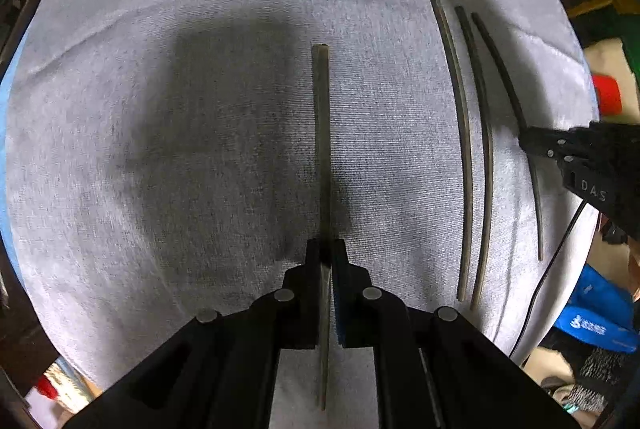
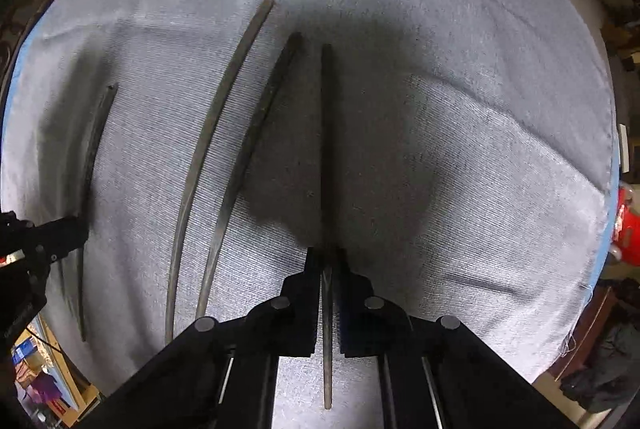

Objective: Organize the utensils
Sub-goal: 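Lift and carry the held chopsticks to the black holder with both tools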

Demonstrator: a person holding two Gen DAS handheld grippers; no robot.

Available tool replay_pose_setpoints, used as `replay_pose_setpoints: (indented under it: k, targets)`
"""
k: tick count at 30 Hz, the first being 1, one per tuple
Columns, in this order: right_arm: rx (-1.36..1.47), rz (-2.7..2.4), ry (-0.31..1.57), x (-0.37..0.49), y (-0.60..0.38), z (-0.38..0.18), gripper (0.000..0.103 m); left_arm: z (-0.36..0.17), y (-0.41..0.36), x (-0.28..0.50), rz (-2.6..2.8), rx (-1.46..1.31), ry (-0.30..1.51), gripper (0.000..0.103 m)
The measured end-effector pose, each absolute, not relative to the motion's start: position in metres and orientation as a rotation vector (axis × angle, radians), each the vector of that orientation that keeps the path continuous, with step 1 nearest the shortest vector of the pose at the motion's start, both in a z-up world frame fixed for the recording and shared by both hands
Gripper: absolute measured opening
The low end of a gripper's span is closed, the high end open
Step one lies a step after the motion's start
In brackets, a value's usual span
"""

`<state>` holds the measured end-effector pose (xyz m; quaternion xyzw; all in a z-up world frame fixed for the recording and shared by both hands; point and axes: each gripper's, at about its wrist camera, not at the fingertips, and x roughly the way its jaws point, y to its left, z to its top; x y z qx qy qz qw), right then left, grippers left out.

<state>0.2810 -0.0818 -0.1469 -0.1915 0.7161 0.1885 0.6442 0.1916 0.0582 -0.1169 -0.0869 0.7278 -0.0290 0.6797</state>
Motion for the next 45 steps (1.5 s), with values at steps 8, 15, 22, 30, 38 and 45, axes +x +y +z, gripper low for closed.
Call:
replay_pose_setpoints:
  k: [8, 15, 22, 30, 38, 45]
  targets:
    - [-0.478, 0.437, 1.651, 0.297, -0.069, -0.153, 0.006, -0.115, 0.044, 0.208, -0.042, -0.125, 1.64, 0.006]
    - [-0.327, 0.419, 1.621, 0.285, -0.121, -0.139, 0.006, -0.112, 0.059, 0.192, -0.014, -0.232, 1.573, 0.006]
    - [-0.068, 0.442, 1.497, 0.266, -0.181, -0.108, 0.006, -0.09, 0.072, 0.157, 0.003, -0.34, 1.421, 0.005]
    - [0.154, 0.483, 1.319, 0.222, -0.239, -0.068, 0.006, -0.04, 0.072, 0.104, -0.007, -0.459, 1.192, 0.005]
    - [0.296, 0.504, 1.131, 0.172, -0.271, -0.016, 0.006, 0.009, 0.085, 0.057, 0.038, -0.523, 0.967, 0.005]
    - [0.403, 0.515, 0.949, 0.128, -0.29, 0.026, 0.006, 0.04, 0.081, 0.033, 0.072, -0.55, 0.814, 0.005]
